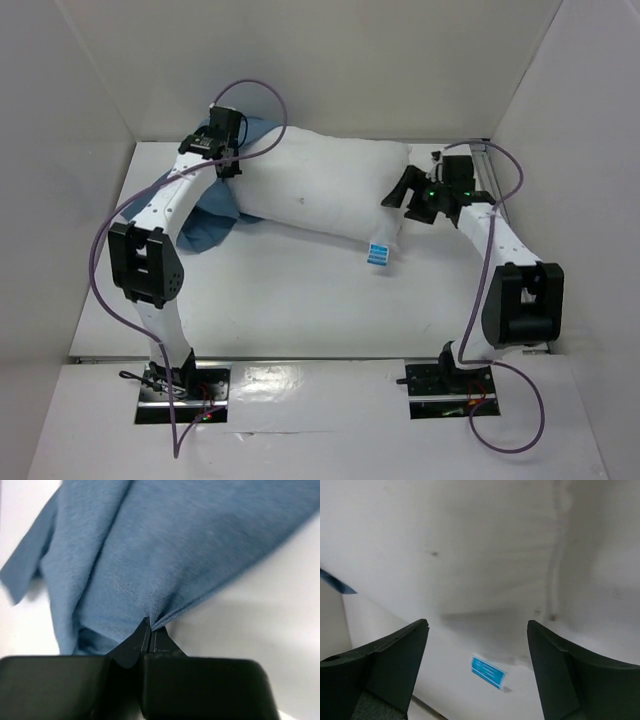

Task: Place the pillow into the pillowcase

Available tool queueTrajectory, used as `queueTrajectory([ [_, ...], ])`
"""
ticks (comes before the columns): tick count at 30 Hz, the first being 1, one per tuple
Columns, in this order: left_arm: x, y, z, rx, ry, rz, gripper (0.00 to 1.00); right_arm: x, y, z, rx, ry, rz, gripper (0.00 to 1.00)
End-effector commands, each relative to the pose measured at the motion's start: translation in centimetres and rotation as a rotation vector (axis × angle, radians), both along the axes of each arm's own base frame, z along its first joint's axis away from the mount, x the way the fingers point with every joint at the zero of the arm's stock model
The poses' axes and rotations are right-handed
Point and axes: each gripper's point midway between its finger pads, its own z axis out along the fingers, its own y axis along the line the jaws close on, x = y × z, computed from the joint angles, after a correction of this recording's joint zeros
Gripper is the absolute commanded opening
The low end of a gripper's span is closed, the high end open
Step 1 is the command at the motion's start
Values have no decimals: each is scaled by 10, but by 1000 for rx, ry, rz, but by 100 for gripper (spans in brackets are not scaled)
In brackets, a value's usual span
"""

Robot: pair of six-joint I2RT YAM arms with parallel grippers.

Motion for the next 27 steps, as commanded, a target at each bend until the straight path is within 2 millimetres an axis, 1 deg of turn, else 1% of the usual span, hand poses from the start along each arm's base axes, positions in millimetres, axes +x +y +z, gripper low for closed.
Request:
queueTrajectory([
  [1,8,-69,38,-222,-77,-207,0,16,59,9,90,-101,136,85],
  [2,3,-100,51,-268,-101,-293,0,29,71,8,110,-127,162,78],
  [3,-1,-121,60,-302,-108,-354,0,34,81,6,126,-136,183,73],
  [4,-8,-151,66,-377,-100,-437,0,38,90,5,147,-139,206,51],
  [5,-16,-187,89,-430,-133,-526,0,52,101,7,172,-154,226,37],
  [7,-27,-228,108,-521,-137,-626,0,59,116,24,234,-173,279,0],
  [8,-42,-264,129,-604,-137,-732,0,59,123,43,264,-201,291,0],
  [9,-49,-278,141,-639,-142,-768,0,65,125,75,276,-283,297,0],
  [10,-56,-289,153,-671,-149,-804,0,61,130,99,286,-333,310,0],
  [11,-67,-302,170,-733,-152,-865,0,59,128,121,283,-385,305,0],
  [12,-74,-304,203,-771,-214,-901,0,45,131,167,291,-476,327,0],
  [13,-77,-307,216,-803,-239,-924,0,40,127,187,285,-516,314,0],
  [14,-86,-310,229,-851,-248,-943,0,30,130,205,279,-556,333,0],
  [15,-99,-304,253,-874,-295,-965,0,15,124,227,268,-597,325,0],
  [16,-104,-303,262,-891,-314,-974,0,10,120,233,252,-608,307,0],
  [17,-106,-304,260,-904,-315,-979,0,2,117,240,237,-627,315,0],
  [18,-109,-300,262,-918,-311,-981,0,-14,115,244,225,-623,313,0],
  [19,-111,-299,259,-918,-302,-977,0,-17,110,227,200,-591,287,0],
  [20,-114,-299,256,-922,-286,-984,0,-22,105,216,181,-568,271,0],
  [21,-114,-302,236,-932,-224,-972,0,-36,99,191,158,-515,257,0],
  [23,-114,-307,212,-947,-157,-968,0,-46,88,160,124,-449,207,0],
  [24,-118,-314,199,-958,-117,-971,0,-52,84,144,103,-418,196,0],
  [25,-124,-323,176,-963,-56,-978,0,-66,77,116,72,-359,186,0],
  [26,-127,-327,166,-962,-33,-978,0,-68,68,100,38,-327,141,0],
  [27,-129,-333,141,-957,27,-965,0,-74,64,87,18,-303,137,0],
])
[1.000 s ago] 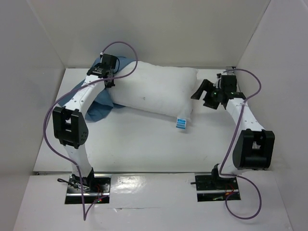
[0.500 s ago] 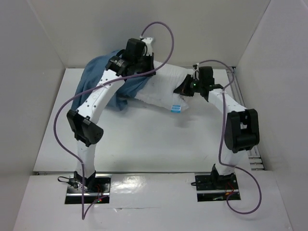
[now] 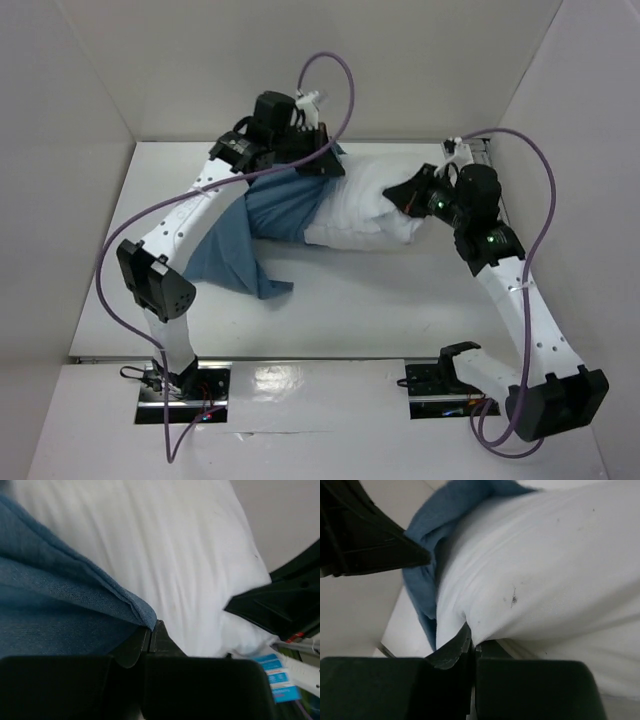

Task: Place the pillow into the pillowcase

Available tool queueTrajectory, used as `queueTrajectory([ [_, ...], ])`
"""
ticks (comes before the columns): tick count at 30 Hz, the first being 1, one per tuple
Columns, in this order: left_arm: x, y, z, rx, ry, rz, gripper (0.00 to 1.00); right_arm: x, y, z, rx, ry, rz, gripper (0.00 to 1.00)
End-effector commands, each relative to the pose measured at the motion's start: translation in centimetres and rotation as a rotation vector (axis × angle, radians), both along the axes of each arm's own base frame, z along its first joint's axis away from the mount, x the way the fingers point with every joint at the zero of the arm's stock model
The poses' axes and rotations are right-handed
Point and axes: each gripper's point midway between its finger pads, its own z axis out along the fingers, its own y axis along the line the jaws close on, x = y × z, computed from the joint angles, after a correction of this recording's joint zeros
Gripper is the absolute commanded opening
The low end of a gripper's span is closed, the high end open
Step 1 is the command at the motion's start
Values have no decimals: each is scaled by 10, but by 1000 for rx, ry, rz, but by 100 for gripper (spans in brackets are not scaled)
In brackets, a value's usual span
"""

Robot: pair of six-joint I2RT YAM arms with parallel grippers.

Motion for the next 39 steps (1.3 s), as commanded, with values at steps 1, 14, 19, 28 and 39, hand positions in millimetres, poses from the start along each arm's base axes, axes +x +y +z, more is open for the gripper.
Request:
queueTrajectory([
  [1,-29,-50,-10,-97,32,-183,0,-20,-11,-95,-116,233,-44,0],
  [14,-17,31,50,185,-202,52,100,7,-60,6,-274,76,-347,100],
  [19,-22,131,83,235,-283,356,83,21,16,4,-277,49,-186,100],
  [28,-70,261,-50,375,7,816,100,33,132,-64,-527,141,77,100],
  [39,-133,292,-213,451,328,1025,98,48,120,-164,-656,326,17,44],
])
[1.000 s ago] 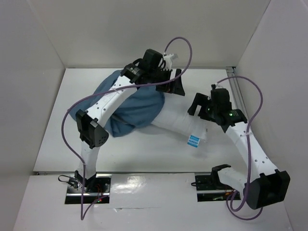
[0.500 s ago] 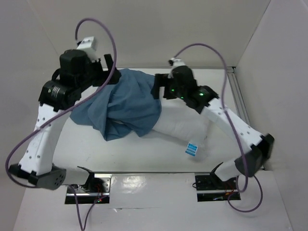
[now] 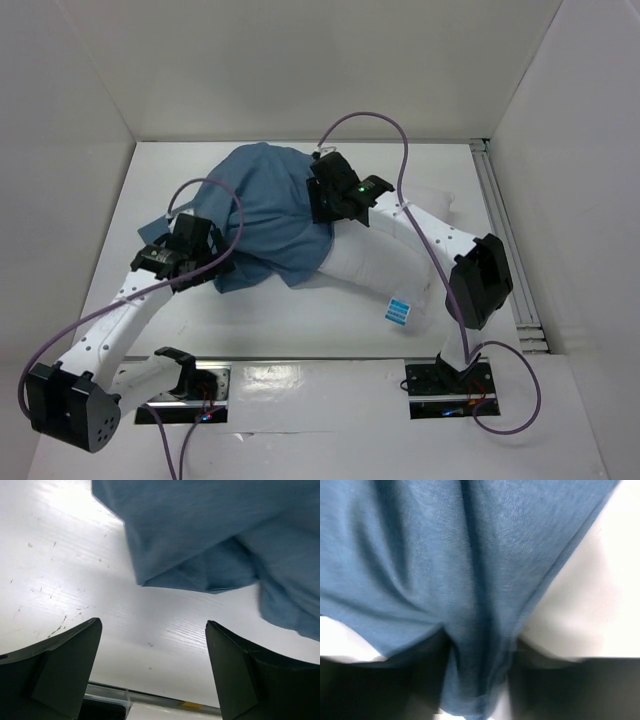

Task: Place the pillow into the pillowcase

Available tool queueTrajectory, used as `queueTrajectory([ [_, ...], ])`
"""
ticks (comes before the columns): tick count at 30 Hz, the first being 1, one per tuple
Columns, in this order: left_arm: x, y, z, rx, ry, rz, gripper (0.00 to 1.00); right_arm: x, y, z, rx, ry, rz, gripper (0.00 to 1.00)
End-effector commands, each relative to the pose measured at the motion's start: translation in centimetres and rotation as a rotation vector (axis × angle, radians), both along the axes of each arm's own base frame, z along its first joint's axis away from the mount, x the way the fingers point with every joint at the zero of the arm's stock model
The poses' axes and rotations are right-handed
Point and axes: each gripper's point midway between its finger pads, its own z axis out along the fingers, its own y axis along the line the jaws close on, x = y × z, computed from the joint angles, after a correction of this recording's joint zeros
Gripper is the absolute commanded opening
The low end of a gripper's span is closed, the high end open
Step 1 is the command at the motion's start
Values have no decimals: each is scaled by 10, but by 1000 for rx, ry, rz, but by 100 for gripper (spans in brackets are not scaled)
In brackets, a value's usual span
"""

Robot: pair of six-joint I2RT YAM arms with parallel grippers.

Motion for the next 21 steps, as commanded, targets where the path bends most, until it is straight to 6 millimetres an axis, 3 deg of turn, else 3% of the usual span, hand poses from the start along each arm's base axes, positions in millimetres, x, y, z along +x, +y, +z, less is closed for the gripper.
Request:
queueTrajectory([
  [1,2,15,-26,-7,-37,178,98,12,-15,-12,-8,9,-60,33],
  [3,4,9,-50,-49,9,183,96,16,-23,-12,8,16,-70,19],
  [4,7,9,-56,-62,16,199,96,16,-23,-12,8,16,-70,6],
  [5,13,11,-59,-71,14,225,95,19,-28,-7,16,6,-82,1],
  [8,22,14,-80,-79,69,273,89,21,-36,-6,15,10,-79,0],
  [10,38,14,-85,-86,48,282,83,21,-38,-5,37,14,-73,0],
  [11,41,20,-95,-76,79,308,75,23,-41,-5,36,16,-71,0],
  [13,51,25,-98,-79,88,338,58,23,-41,-5,36,16,-71,0],
  [14,62,30,-90,-84,74,358,45,22,-44,-5,43,20,-73,0],
  [15,66,35,-89,-72,86,374,18,22,-44,-5,43,20,-73,0],
  [16,72,39,-79,-63,73,389,3,25,-48,-5,37,17,-75,0],
  [18,83,59,-42,9,45,445,0,26,-51,-5,42,21,-80,0],
  [19,101,75,-3,56,-44,476,0,26,-51,0,48,12,-79,0],
  [21,114,87,43,94,-145,475,0,27,-54,0,48,13,-76,0],
])
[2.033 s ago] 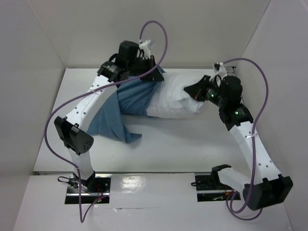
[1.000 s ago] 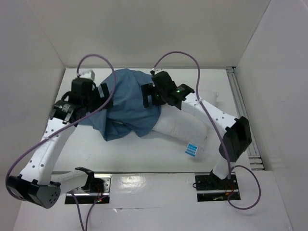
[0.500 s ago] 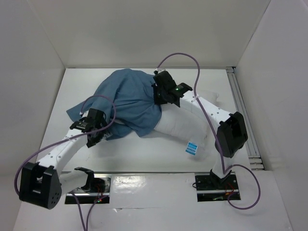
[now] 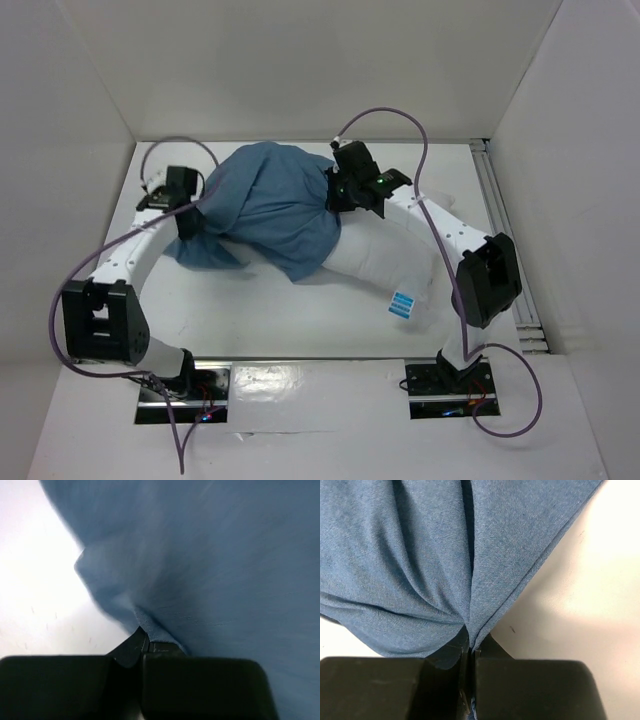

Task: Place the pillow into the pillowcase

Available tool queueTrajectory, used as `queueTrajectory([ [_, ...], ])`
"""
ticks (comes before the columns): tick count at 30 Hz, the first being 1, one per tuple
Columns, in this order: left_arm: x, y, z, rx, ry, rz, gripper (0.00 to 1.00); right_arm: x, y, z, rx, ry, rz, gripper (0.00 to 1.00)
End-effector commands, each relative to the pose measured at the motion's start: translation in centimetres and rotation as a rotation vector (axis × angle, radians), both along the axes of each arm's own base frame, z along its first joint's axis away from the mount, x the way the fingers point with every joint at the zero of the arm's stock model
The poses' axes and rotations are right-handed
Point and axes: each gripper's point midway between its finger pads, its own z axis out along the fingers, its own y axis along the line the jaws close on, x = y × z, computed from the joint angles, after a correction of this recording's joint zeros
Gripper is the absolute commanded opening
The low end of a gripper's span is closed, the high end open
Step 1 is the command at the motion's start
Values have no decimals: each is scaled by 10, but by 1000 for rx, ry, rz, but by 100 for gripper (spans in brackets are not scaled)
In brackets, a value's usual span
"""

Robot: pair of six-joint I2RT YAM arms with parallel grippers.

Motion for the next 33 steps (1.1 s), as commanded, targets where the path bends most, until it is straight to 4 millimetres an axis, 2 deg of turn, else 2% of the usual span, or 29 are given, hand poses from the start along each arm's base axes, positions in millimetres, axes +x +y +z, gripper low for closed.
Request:
queueTrajectory([
  [1,31,41,106,186,-223,36,0,5,-32,-1,-68,-16,-51,0],
  [2,48,48,150,214,-333,47,0,5,-32,-3,-68,-16,-51,0],
  [4,75,64,214,296,-472,53,0,3,-33,-7,-73,-8,-51,0],
  [6,96,77,237,352,-511,60,0,3,-29,-5,-57,-9,-37,0],
  [7,108,84,241,376,-511,57,0,3,-29,-5,-57,-9,-37,0],
  [8,136,89,239,423,-479,27,7,2,-28,-5,-50,-5,-29,0],
  [9,149,96,234,439,-449,19,22,4,-26,-8,-50,-5,-29,0],
  [10,150,98,216,452,-345,0,30,6,-25,-6,-45,-13,-29,0],
  [11,159,100,249,456,-392,27,41,4,-21,-10,-50,-5,-20,0],
  [12,174,101,218,452,-299,6,57,4,-21,-12,-56,4,-19,0],
  [13,175,99,218,440,-282,-9,60,1,-17,-12,-56,3,-9,0],
  [14,172,95,217,424,-260,-39,67,-1,-13,-12,-50,6,-6,0],
  [16,164,78,234,417,-310,-90,86,-2,-14,-12,-47,1,-6,0],
  [17,160,70,240,417,-330,-133,88,-2,-14,-12,-47,1,-6,5],
  [18,159,57,234,407,-342,-162,91,-4,-13,-5,-42,-14,-15,15],
  [19,152,50,243,398,-372,-177,91,-4,-13,-1,-36,-22,-15,30],
  [20,135,42,268,392,-437,-185,91,-6,-16,2,-41,-26,-21,61],
  [21,128,24,265,362,-442,-226,90,-9,-18,15,-28,-45,-22,72],
  [23,120,-6,283,323,-529,-309,83,-8,-23,39,-10,-93,-53,83],
  [24,107,-24,290,291,-564,-364,70,-9,-26,50,3,-110,-71,89],
  [25,101,-54,291,259,-581,-440,65,-15,-33,71,25,-137,-96,91],
  [26,96,-69,290,241,-587,-481,61,-14,-45,80,21,-161,-143,92],
  [27,87,-97,281,203,-573,-546,49,-18,-63,101,51,-189,-195,93],
  [28,81,-111,277,184,-571,-589,46,-19,-75,111,68,-209,-231,94],
  [30,66,-139,260,129,-537,-657,45,-25,-101,118,92,-216,-316,96],
  [31,57,-152,233,98,-478,-687,45,-24,-129,117,90,-215,-393,96],
  [32,39,-175,226,69,-470,-741,47,-36,-149,109,85,-195,-447,96],
  [33,30,-182,217,63,-459,-741,48,-42,-166,103,80,-176,-504,96],
])
